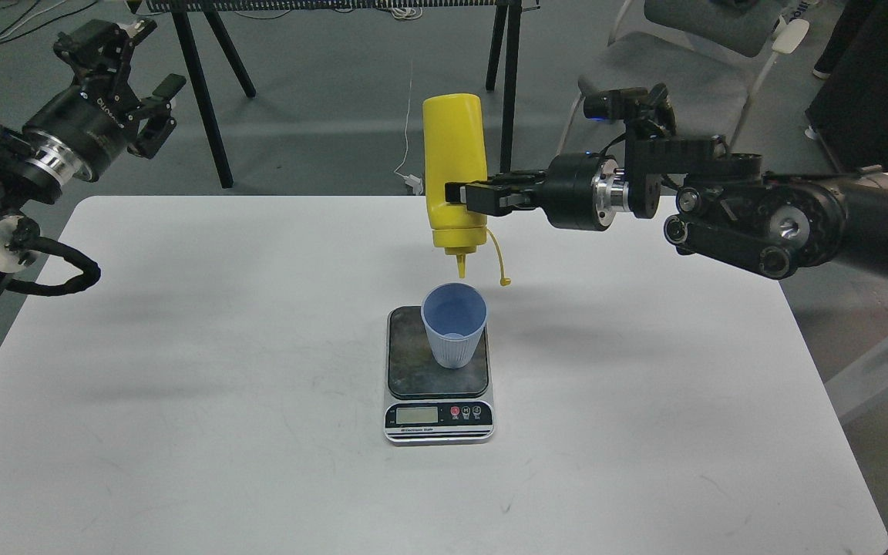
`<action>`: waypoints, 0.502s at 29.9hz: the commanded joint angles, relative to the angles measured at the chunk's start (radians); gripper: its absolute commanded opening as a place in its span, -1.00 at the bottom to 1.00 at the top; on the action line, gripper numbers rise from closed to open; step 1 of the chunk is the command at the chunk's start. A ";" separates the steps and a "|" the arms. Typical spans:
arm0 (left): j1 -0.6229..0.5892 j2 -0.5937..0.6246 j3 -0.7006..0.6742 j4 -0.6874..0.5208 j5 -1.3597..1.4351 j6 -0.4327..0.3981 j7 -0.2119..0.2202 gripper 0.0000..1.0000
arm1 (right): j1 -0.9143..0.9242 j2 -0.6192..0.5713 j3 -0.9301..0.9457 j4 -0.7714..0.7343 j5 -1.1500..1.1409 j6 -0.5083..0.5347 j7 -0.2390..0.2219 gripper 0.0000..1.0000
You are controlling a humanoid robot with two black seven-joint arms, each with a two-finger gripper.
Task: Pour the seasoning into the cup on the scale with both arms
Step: 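Lift the yellow bottle and tip it over the blue cup, then raise the yellow bottle upright away from the cup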
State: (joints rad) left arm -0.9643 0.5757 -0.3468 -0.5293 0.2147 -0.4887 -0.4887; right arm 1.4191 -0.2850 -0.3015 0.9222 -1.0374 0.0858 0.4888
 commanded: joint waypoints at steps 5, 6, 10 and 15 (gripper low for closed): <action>-0.002 0.001 0.000 0.000 0.000 0.000 0.000 0.46 | 0.012 0.052 -0.001 -0.013 -0.015 0.000 0.000 -0.28; -0.002 0.001 0.000 0.000 0.000 0.000 0.000 0.46 | 0.012 0.052 -0.001 -0.013 -0.015 0.000 0.000 -0.28; -0.002 0.001 0.000 0.000 0.000 0.000 0.000 0.46 | 0.012 0.049 -0.004 -0.013 -0.015 0.002 0.000 -0.28; -0.002 0.001 0.000 0.000 0.000 0.000 0.000 0.46 | 0.014 0.046 -0.019 -0.013 -0.015 0.002 0.000 -0.28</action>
State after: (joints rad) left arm -0.9665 0.5769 -0.3468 -0.5292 0.2147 -0.4887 -0.4887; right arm 1.4326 -0.2376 -0.3144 0.9094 -1.0524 0.0872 0.4888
